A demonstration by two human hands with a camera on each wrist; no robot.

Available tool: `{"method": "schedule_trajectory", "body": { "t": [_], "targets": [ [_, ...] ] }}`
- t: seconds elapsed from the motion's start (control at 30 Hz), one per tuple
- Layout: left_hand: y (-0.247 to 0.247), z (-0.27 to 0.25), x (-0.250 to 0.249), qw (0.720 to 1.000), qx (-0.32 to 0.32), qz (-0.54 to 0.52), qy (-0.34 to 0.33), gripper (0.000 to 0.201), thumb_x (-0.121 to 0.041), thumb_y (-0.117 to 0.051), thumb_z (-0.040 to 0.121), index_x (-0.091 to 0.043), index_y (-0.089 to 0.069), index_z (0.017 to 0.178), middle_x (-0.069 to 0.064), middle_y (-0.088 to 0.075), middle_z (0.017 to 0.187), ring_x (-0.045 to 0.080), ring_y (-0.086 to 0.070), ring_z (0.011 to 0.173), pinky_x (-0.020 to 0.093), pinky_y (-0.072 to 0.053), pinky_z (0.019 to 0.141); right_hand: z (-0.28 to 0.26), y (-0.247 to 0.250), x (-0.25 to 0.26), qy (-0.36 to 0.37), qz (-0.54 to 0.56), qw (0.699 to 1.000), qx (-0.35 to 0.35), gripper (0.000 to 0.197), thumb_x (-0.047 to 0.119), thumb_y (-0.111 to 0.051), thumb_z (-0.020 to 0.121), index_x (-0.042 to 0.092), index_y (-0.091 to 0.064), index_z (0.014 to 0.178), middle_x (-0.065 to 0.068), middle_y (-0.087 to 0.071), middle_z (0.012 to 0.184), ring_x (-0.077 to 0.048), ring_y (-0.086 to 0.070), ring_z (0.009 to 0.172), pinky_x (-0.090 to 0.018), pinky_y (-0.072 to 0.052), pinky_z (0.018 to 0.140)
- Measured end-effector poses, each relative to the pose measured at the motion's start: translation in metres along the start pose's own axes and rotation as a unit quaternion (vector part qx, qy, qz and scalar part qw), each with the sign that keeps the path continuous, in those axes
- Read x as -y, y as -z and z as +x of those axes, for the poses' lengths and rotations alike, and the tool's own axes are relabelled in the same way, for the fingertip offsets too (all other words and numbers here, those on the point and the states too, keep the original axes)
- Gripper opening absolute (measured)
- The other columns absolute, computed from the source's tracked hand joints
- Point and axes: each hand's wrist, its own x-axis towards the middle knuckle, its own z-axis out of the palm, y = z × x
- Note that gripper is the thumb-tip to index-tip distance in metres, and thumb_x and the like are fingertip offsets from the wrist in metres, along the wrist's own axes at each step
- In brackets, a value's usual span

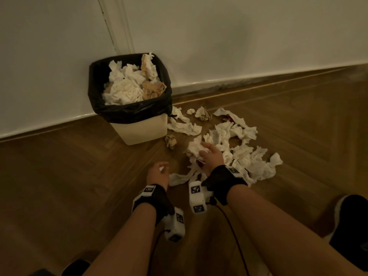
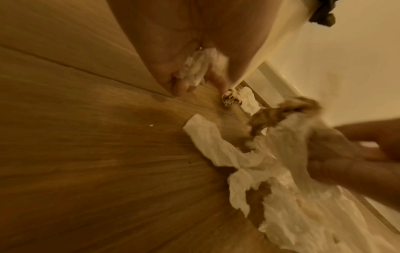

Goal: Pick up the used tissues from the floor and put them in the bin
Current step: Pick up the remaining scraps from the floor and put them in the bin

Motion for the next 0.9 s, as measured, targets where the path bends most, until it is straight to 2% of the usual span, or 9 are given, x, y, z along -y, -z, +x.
{"method": "schedule_trajectory", "body": {
  "t": [0.17, 0.3, 0.37, 0.43, 0.5, 0.6, 0.67, 0.77, 0.9],
  "targets": [
    [-0.001, 0.006, 0.003, 1.000, 0.007, -0.029, -0.001, 0.039, 0.004, -0.034, 0.094, -0.011, -0.053, 0.124, 0.020, -0.050, 0.128, 0.035, -0.056, 0.105, 0.041, -0.045, 0.095, -0.017, 0.014, 0.010, -0.095, 0.258, 0.961, 0.034, 0.035, 0.005, -0.028, 0.099, 0.018, -0.061, 0.101, -0.010, -0.060, 0.088, -0.025, -0.057, 0.077, -0.035, -0.049, 0.061],
    [0.004, 0.004, -0.006, 0.985, -0.003, -0.172, 0.022, 0.041, 0.012, -0.029, 0.091, -0.008, -0.044, 0.124, 0.005, -0.051, 0.085, 0.018, -0.052, 0.060, 0.030, -0.044, 0.055, -0.026, 0.023, 0.022, -0.159, 0.323, 0.933, 0.017, 0.033, 0.018, -0.028, 0.098, 0.012, -0.055, 0.080, -0.007, -0.053, 0.077, -0.019, -0.050, 0.066, -0.025, -0.046, 0.048],
    [0.010, 0.001, -0.015, 0.986, -0.006, -0.169, 0.012, 0.041, 0.010, -0.031, 0.091, -0.011, -0.044, 0.124, 0.004, -0.050, 0.084, 0.018, -0.052, 0.065, 0.035, -0.049, 0.059, -0.031, 0.027, 0.029, -0.174, 0.335, 0.925, 0.048, 0.030, 0.029, -0.034, 0.091, 0.014, -0.051, 0.072, -0.003, -0.049, 0.070, -0.015, -0.045, 0.058, -0.014, -0.038, 0.038],
    [0.019, -0.001, -0.028, 0.989, -0.016, -0.148, -0.018, 0.040, 0.005, -0.034, 0.093, -0.014, -0.043, 0.127, 0.015, -0.055, 0.106, 0.026, -0.057, 0.089, 0.045, -0.050, 0.084, -0.037, 0.028, 0.037, -0.172, 0.331, 0.925, 0.074, 0.032, 0.041, -0.045, 0.086, 0.015, -0.050, 0.068, 0.000, -0.048, 0.061, -0.012, -0.042, 0.047, -0.012, -0.031, 0.035],
    [0.029, -0.002, -0.041, 0.988, -0.035, -0.138, -0.055, 0.029, -0.014, -0.033, 0.100, -0.014, -0.040, 0.127, 0.019, -0.052, 0.121, 0.032, -0.055, 0.106, 0.046, -0.046, 0.092, -0.042, 0.025, 0.047, -0.161, 0.305, 0.936, 0.073, 0.030, 0.039, -0.057, 0.088, 0.012, -0.053, 0.075, -0.001, -0.051, 0.053, -0.010, -0.044, 0.037, -0.012, -0.032, 0.033],
    [0.042, -0.001, -0.059, 0.988, -0.063, -0.092, -0.107, 0.031, -0.029, -0.033, 0.100, -0.013, -0.041, 0.126, 0.012, -0.052, 0.112, 0.021, -0.049, 0.092, 0.031, -0.038, 0.079, -0.051, 0.017, 0.063, -0.164, 0.308, 0.933, 0.084, 0.015, 0.019, -0.058, 0.091, 0.007, -0.054, 0.082, -0.008, -0.056, 0.052, -0.009, -0.049, 0.034, -0.012, -0.042, 0.035],
    [0.050, -0.003, -0.071, 0.985, -0.068, -0.076, -0.140, 0.028, -0.023, -0.033, 0.100, -0.013, -0.042, 0.124, 0.012, -0.050, 0.112, 0.019, -0.047, 0.089, 0.028, -0.035, 0.077, -0.056, 0.012, 0.073, -0.156, 0.327, 0.925, 0.112, 0.011, 0.014, -0.057, 0.091, 0.006, -0.058, 0.085, -0.011, -0.059, 0.058, -0.008, -0.050, 0.035, -0.012, -0.046, 0.038],
    [0.060, -0.008, -0.087, 0.967, -0.103, -0.038, -0.228, 0.027, -0.005, -0.035, 0.095, -0.007, -0.047, 0.119, 0.014, -0.036, 0.127, 0.021, -0.044, 0.098, 0.027, -0.035, 0.088, -0.064, 0.002, 0.089, -0.106, 0.345, 0.922, 0.136, 0.012, 0.013, -0.056, 0.091, 0.009, -0.064, 0.099, -0.012, -0.053, 0.095, -0.006, -0.052, 0.044, -0.012, -0.047, 0.041],
    [0.074, -0.018, -0.098, 0.948, -0.138, 0.068, -0.278, 0.033, 0.004, -0.043, 0.089, -0.018, -0.052, 0.113, 0.003, -0.021, 0.120, 0.012, -0.037, 0.092, 0.017, -0.033, 0.085, -0.075, -0.016, 0.115, -0.081, 0.353, 0.919, 0.159, 0.014, 0.015, -0.055, 0.092, 0.006, -0.065, 0.096, -0.013, -0.051, 0.098, -0.010, -0.054, 0.053, -0.013, -0.048, 0.043]
  ]
}}
